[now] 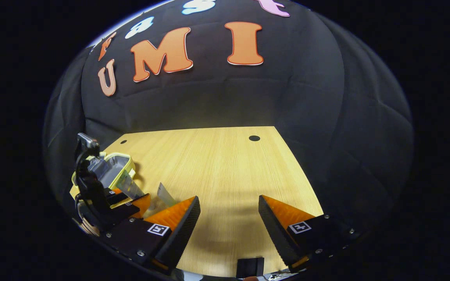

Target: First open the suitcase, pack the skin care products into it, and then close the suitcase.

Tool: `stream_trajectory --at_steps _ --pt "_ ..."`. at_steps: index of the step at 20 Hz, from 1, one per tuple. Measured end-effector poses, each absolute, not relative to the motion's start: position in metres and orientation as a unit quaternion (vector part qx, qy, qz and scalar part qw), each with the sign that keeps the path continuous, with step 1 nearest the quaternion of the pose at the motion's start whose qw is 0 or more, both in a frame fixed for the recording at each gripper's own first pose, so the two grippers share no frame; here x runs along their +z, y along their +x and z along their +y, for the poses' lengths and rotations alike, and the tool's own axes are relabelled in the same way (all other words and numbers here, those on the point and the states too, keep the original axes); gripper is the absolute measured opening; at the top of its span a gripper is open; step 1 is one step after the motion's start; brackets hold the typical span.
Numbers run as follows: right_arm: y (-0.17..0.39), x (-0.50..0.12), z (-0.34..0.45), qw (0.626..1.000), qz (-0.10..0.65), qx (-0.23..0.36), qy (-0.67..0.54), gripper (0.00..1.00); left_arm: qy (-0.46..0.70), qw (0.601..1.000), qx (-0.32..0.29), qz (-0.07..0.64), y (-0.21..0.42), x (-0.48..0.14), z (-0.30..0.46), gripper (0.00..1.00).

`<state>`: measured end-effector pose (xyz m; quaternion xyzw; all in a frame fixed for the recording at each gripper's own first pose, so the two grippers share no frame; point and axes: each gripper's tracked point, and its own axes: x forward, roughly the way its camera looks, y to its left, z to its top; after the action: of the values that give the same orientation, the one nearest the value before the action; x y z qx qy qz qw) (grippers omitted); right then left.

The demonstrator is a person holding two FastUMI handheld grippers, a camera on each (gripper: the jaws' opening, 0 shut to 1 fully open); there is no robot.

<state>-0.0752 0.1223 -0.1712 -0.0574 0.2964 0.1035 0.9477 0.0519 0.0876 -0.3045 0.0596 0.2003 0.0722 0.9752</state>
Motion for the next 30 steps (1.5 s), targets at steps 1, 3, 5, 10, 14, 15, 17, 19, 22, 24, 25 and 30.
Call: stream_trajectory --at_steps 1,3,5,10,14,15,17,19,22,24,25,30 --pt "-0.076 -0.171 0.124 0.947 0.296 0.106 -0.06 0.95 0.058 0.977 0.067 0.192 0.048 -0.298 0.085 0.43" --pt "-0.077 -0.17 0.126 0.948 0.294 0.11 -0.061 0.95 0.041 0.979 0.053 0.194 0.052 -0.301 0.081 0.39" --pt "-0.079 -0.17 0.13 0.947 0.294 0.111 -0.061 0.95 0.017 0.977 0.049 0.206 0.047 -0.302 0.081 0.33" --pt "-0.083 -0.17 0.164 0.946 0.29 0.133 -0.054 0.96 0.015 0.975 0.032 0.217 0.032 -0.276 0.095 0.33" --pt "-0.084 -0.182 0.203 0.939 0.299 0.16 -0.055 0.95 -0.018 0.974 0.017 0.224 0.012 -0.237 0.114 0.33" --pt "-0.083 -0.187 0.213 0.937 0.3 0.167 -0.057 0.95 -0.02 0.974 0.016 0.225 0.006 -0.227 0.121 0.33" --pt "-0.082 -0.199 0.232 0.931 0.311 0.182 -0.062 0.95 -0.013 0.974 0.018 0.224 -0.006 -0.209 0.139 0.33" --pt "-0.079 -0.216 0.246 0.924 0.321 0.194 -0.071 0.96 -0.004 0.974 0.024 0.225 -0.018 -0.197 0.157 0.33" --pt "-0.074 -0.244 0.254 0.914 0.342 0.197 -0.093 0.94 -0.008 0.973 0.035 0.229 -0.032 -0.19 0.183 0.33" --pt "-0.072 -0.261 0.257 0.906 0.356 0.2 -0.11 0.89 -0.018 0.97 0.045 0.238 -0.038 -0.194 0.198 0.33" --pt "-0.071 -0.27 0.259 0.903 0.36 0.2 -0.12 0.86 -0.021 0.969 0.048 0.243 -0.04 -0.198 0.204 0.33" --pt "-0.07 -0.299 0.263 0.886 0.386 0.21 -0.144 0.44 -0.022 0.964 0.052 0.259 -0.045 -0.206 0.223 0.33"
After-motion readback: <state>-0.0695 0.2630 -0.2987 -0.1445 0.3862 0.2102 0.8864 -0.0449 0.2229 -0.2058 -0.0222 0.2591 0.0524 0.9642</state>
